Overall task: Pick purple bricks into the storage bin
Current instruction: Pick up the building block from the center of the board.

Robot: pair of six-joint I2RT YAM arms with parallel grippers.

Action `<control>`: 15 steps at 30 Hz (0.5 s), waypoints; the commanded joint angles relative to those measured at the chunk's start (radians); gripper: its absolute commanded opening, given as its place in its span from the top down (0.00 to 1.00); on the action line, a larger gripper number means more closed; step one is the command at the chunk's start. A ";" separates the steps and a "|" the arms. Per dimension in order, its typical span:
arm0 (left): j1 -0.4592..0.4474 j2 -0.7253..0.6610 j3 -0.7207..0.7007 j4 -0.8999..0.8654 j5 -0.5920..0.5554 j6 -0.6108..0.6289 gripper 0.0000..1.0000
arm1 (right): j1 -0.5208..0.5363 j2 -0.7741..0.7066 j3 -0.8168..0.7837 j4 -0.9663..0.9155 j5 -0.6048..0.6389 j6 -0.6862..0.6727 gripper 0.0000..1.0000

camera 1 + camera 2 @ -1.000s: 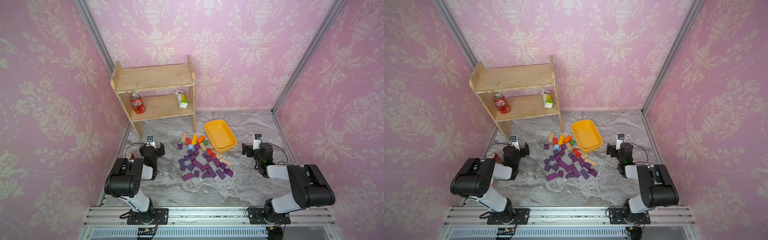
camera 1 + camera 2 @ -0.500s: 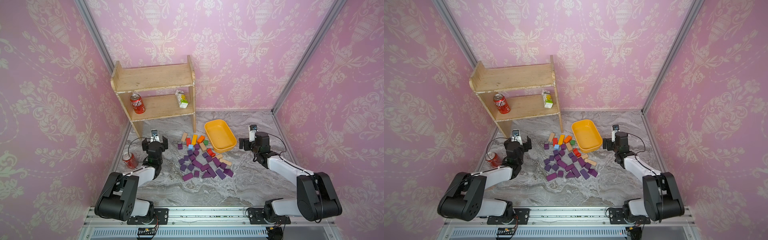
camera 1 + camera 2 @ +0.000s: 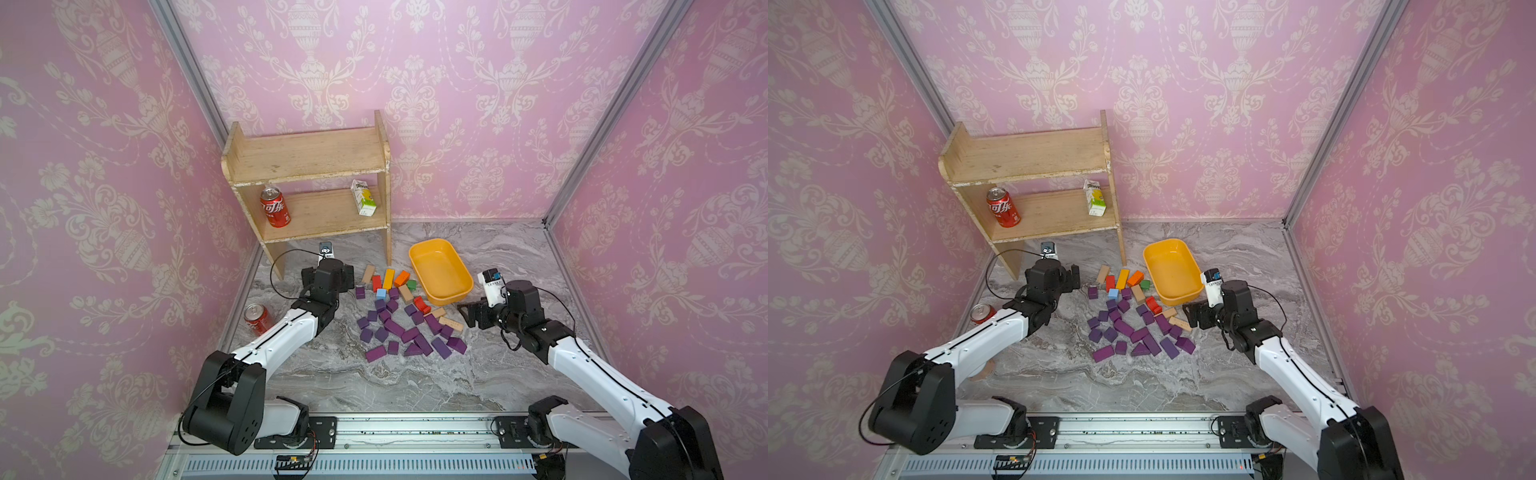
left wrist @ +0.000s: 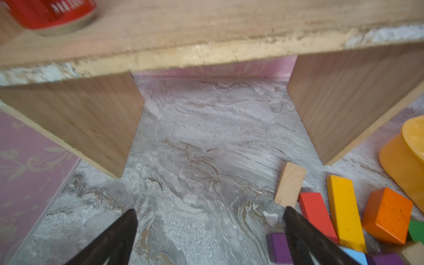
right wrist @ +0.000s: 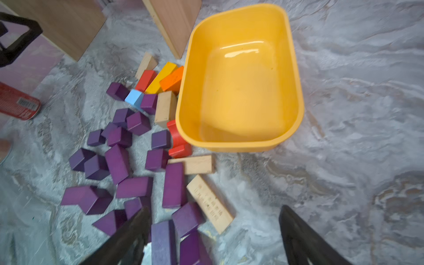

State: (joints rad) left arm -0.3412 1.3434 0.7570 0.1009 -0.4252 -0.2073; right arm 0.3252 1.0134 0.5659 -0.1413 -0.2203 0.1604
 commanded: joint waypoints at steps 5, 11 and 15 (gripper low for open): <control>-0.071 -0.025 0.034 -0.162 -0.033 -0.116 0.01 | 0.027 -0.091 -0.051 -0.092 -0.088 0.091 0.17; -0.131 -0.026 0.065 -0.195 -0.096 -0.131 0.01 | 0.090 -0.069 -0.045 -0.124 -0.053 0.111 0.23; -0.139 -0.026 0.068 -0.173 -0.086 -0.152 0.01 | 0.146 -0.026 -0.061 -0.093 0.022 0.123 0.25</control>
State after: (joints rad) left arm -0.4747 1.3388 0.8017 -0.0532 -0.4816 -0.3180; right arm 0.4438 0.9646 0.5255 -0.2340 -0.2543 0.2546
